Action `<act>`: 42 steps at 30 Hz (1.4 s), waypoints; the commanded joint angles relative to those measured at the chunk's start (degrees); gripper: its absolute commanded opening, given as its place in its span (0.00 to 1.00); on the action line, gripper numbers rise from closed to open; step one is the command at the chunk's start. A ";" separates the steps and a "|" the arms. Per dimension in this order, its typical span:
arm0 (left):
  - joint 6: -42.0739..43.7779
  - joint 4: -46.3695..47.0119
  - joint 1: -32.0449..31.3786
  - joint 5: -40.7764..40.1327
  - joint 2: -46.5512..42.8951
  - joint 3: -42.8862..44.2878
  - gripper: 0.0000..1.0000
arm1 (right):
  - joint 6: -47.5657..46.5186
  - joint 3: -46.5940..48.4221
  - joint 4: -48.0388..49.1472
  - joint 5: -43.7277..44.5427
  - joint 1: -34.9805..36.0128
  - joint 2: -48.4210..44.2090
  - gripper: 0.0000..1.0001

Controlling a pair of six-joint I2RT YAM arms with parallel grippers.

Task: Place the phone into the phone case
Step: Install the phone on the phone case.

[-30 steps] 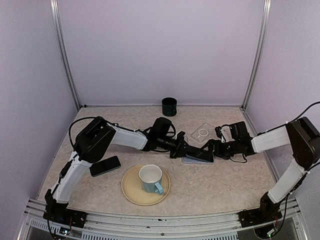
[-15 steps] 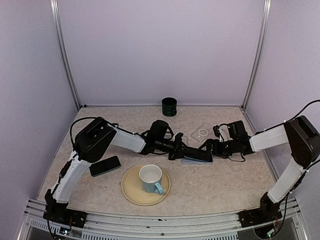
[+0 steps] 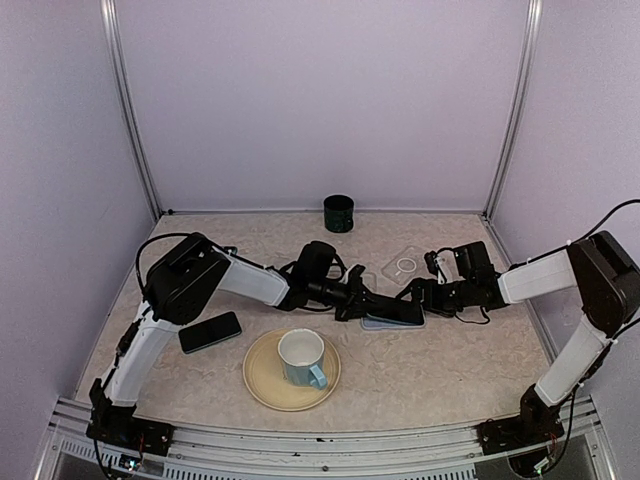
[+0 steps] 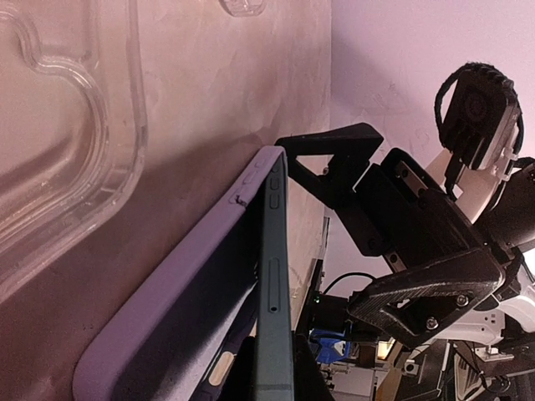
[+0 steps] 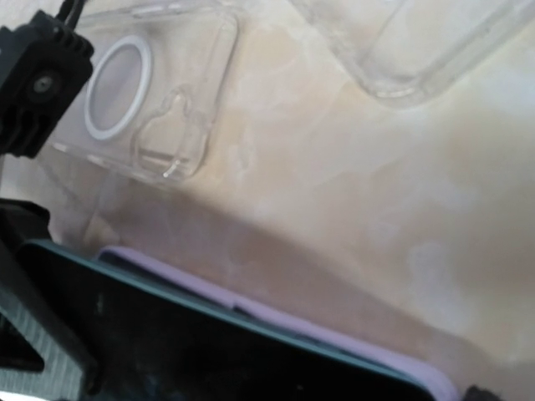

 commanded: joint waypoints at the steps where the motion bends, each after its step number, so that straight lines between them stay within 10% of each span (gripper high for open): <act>1: 5.42 -10.33 -1.42 -2.90 0.58 -1.65 0.00 | 1.15 -0.05 0.99 -6.32 2.67 0.58 1.00; 42: -2.85 12.97 0.42 2.89 -2.87 -6.99 0.00 | 0.11 -0.63 -4.36 -7.94 -2.85 -5.67 1.00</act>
